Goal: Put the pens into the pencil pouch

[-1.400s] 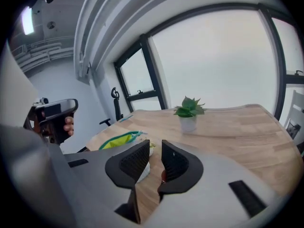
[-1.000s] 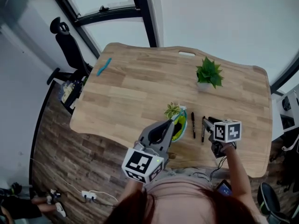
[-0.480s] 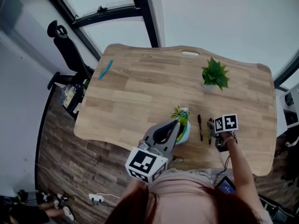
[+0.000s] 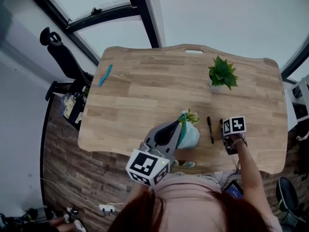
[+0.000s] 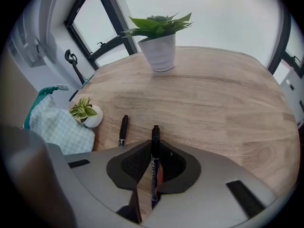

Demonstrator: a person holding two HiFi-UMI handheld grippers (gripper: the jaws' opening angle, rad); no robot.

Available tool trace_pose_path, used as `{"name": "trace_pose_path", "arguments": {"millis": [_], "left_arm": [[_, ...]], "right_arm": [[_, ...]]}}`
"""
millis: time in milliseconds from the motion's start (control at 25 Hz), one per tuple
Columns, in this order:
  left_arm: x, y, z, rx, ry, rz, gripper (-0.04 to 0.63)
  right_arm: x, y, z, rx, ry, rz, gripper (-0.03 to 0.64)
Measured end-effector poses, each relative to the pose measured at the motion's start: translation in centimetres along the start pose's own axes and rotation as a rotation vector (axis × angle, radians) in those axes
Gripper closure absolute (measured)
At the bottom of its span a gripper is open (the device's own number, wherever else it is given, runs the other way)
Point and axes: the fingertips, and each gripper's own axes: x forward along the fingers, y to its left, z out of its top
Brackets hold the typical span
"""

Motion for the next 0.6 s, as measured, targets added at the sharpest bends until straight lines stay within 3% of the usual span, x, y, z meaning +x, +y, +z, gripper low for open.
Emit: {"name": "trace_pose_path", "arguments": {"millis": [360, 600], "left_arm": [[0.2, 2.5, 0.4, -0.013, 0.003, -0.025, 0.595], [0.7, 3.5, -0.1, -0.019, 0.017, -0.052, 0.595]], "right_arm": [[-2.9, 1.5, 1.4, 0.107, -0.188, 0.041, 0.572], [-7.4, 3.0, 4.2, 0.157, -0.376, 0.085, 0.572]]}}
